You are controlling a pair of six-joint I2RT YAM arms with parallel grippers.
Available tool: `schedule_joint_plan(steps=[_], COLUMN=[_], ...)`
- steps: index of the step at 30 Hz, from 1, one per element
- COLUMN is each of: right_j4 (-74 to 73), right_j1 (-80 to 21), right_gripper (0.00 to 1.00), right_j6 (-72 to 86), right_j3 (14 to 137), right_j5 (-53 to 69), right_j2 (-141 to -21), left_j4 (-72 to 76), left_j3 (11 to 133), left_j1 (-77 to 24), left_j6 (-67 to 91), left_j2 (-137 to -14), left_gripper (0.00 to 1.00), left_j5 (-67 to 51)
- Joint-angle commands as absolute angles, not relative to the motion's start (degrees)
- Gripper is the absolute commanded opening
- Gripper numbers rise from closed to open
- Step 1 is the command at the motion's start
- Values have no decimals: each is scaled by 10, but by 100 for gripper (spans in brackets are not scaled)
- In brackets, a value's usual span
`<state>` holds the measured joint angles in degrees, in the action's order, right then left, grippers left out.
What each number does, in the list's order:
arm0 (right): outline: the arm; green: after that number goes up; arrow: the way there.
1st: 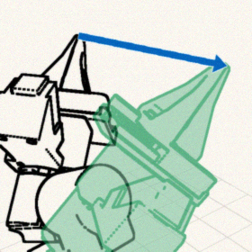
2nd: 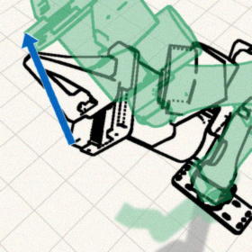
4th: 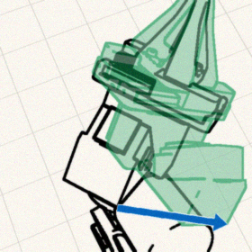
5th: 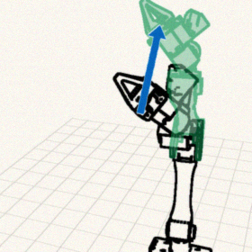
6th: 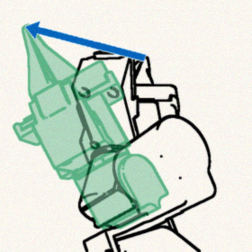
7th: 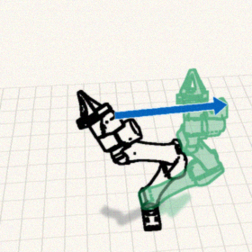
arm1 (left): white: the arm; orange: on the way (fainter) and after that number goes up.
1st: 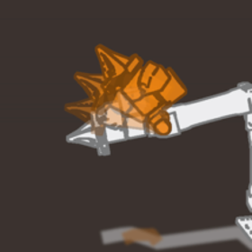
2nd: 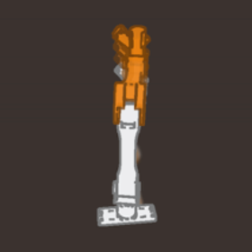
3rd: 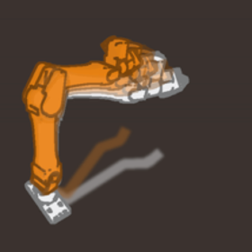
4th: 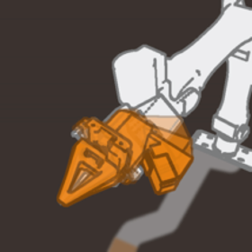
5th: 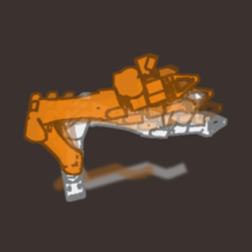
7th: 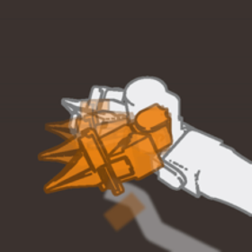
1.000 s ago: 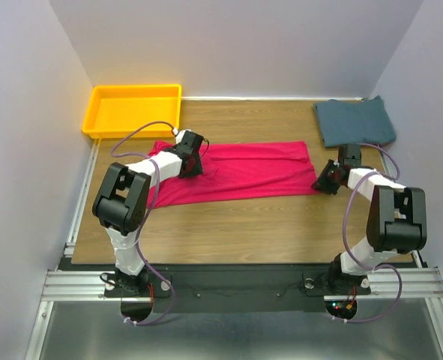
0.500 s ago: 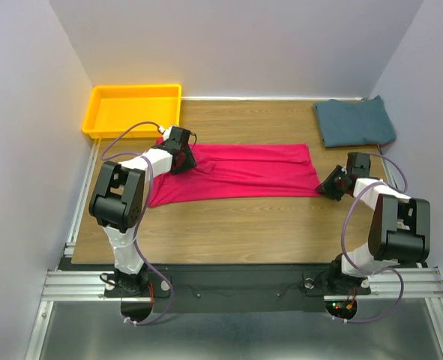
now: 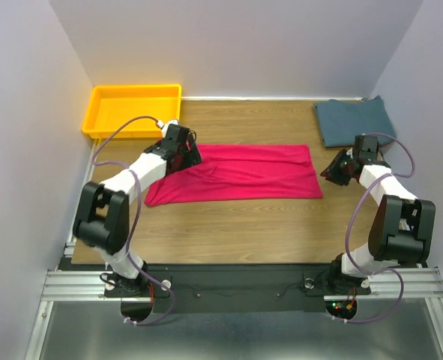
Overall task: Fold and stack the t-shirts
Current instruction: Fold the tshirt
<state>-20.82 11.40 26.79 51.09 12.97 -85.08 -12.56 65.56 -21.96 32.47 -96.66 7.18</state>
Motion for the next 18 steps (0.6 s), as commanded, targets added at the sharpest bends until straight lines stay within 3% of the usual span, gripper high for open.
schedule_joint_plan(steps=[1, 9, 18], right_j4=[-214, -193, -187], right_j1=[99, 65, 63], right_gripper=[33, 25, 20], right_j6=[257, 266, 269], right_j3=[551, 622, 659], right_j5=[173, 187, 136], right_j2=[-871, -959, -1035], left_j4=[-178, -154, -129], left_j3=[600, 431, 396], left_j1=[-216, -139, -65], left_j6=[352, 381, 379], left_j2=[-861, -781, -812], left_gripper=[82, 73, 70], left_j5=[132, 125, 113])
